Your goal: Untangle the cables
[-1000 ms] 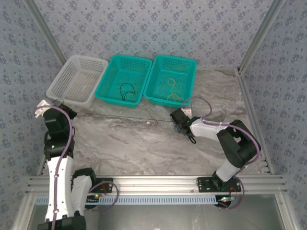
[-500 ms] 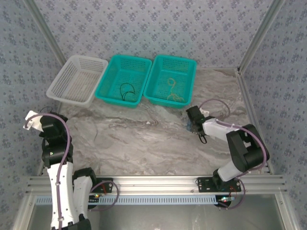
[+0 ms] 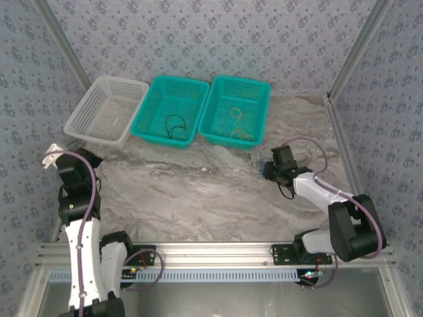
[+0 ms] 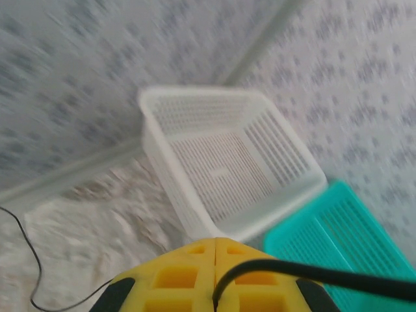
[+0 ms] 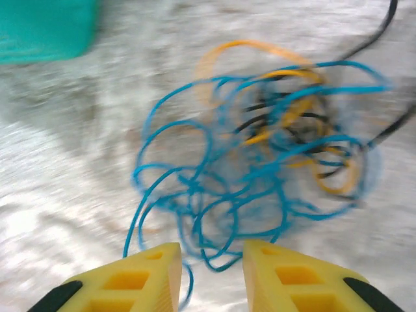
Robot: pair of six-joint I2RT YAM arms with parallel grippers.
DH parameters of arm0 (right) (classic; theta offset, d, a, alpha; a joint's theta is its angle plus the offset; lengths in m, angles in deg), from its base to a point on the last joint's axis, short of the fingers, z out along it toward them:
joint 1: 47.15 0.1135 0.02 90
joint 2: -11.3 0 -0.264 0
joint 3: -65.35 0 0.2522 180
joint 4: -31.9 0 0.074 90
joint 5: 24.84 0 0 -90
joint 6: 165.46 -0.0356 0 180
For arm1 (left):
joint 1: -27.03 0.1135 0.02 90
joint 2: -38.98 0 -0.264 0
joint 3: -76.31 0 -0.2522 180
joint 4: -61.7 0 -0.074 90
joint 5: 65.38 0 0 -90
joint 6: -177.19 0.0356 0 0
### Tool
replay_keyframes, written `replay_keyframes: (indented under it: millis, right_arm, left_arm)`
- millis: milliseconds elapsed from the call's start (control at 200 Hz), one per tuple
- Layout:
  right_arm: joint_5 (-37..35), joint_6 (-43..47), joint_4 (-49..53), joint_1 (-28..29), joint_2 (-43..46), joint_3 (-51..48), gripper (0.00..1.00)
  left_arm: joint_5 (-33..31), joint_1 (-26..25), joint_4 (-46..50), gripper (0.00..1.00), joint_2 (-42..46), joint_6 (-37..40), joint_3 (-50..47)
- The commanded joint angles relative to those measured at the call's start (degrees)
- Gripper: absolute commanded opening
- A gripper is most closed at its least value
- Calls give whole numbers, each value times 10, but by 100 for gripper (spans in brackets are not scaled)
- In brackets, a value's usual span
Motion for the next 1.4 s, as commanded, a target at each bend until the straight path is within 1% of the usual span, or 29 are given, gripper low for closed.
replay_keyframes:
  millis: [0,55,125,190,260,355,425,450,460,475,630,829,929,1189,1394]
  right_arm:
    - [75,49,-42,36,17,-7,35]
    - [98,60,-52,55,17,-5,39]
    - [122,75,-55,76,16,3,46]
    - [123,87,-52,95,17,11,53]
    - [108,91,-47,109,23,16,60]
    - [81,82,-39,112,39,22,77]
    - [66,79,-37,112,55,21,88]
    - [59,79,-37,112,61,20,94]
    - [56,78,-37,112,64,19,98]
    - [52,77,-37,112,67,19,100]
    - [13,68,-33,112,97,5,100]
    - [-16,55,-36,111,124,-13,100]
    - [-30,52,-33,111,133,-17,100]
    - [-41,50,-34,109,139,-22,100]
    - [-44,52,-36,108,137,-21,100]
  left_arm:
    - [153,-5,-55,0,-25,-2,20]
    - [169,-20,-73,0,-33,-1,20]
    - [170,-47,-92,0,-39,7,20]
    - [172,-68,-105,0,-46,13,24]
    - [185,-85,-120,0,-56,12,28]
    - [213,-110,-143,0,-74,9,39]
    - [216,-137,-147,0,-91,17,54]
    - [215,-147,-147,0,-98,22,62]
    - [215,-150,-147,0,-100,24,65]
    - [214,-157,-148,0,-104,28,70]
    - [214,-202,-155,0,-143,49,118]
    - [215,-241,-177,0,-195,71,191]
    - [219,-243,-178,0,-228,71,236]
    - [219,-241,-154,0,-306,93,392]
    - [240,-241,-134,0,-374,125,523]
